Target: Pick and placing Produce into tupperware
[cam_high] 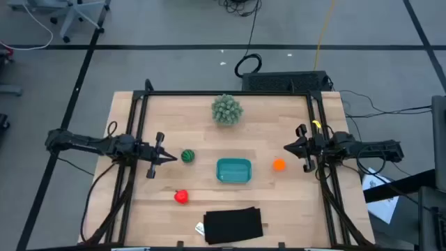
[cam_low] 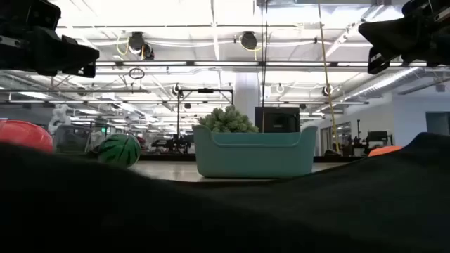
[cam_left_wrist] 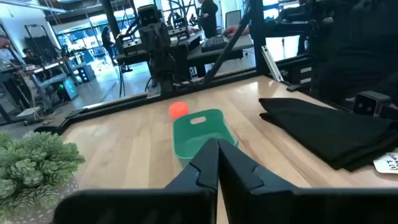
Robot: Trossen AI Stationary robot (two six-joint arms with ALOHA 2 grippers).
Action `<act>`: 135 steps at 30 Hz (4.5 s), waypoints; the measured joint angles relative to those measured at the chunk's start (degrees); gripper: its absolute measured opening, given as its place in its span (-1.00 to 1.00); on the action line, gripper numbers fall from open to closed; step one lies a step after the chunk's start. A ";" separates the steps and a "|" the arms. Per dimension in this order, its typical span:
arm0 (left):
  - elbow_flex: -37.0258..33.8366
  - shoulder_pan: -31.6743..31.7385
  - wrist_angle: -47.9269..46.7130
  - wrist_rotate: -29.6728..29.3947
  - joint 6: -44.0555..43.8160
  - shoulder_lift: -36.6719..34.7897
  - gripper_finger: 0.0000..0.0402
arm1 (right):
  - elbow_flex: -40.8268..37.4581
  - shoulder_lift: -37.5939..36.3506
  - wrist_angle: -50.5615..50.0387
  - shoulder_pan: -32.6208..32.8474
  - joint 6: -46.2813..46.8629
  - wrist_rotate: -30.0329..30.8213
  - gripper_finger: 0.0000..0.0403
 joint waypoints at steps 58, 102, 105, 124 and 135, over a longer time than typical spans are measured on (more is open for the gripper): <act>0.01 -0.01 0.00 0.00 0.00 0.01 -0.96 | -0.01 0.00 -0.02 0.01 -0.02 -0.01 -1.00; -0.01 0.00 0.00 0.00 0.00 0.00 -0.96 | -0.01 0.00 -0.01 -0.01 -0.01 -0.01 -1.00; -0.01 -0.01 0.00 0.02 0.00 0.01 -0.96 | -0.01 0.00 -0.01 0.01 -0.02 0.01 -1.00; 0.00 -0.01 1.20 -0.68 0.00 0.01 -0.96 | -0.01 0.01 0.20 0.01 -0.02 0.01 -1.00; -0.01 -0.01 4.43 -0.63 -9.32 0.01 -0.96 | -0.01 0.02 0.20 0.00 -0.10 0.01 -1.00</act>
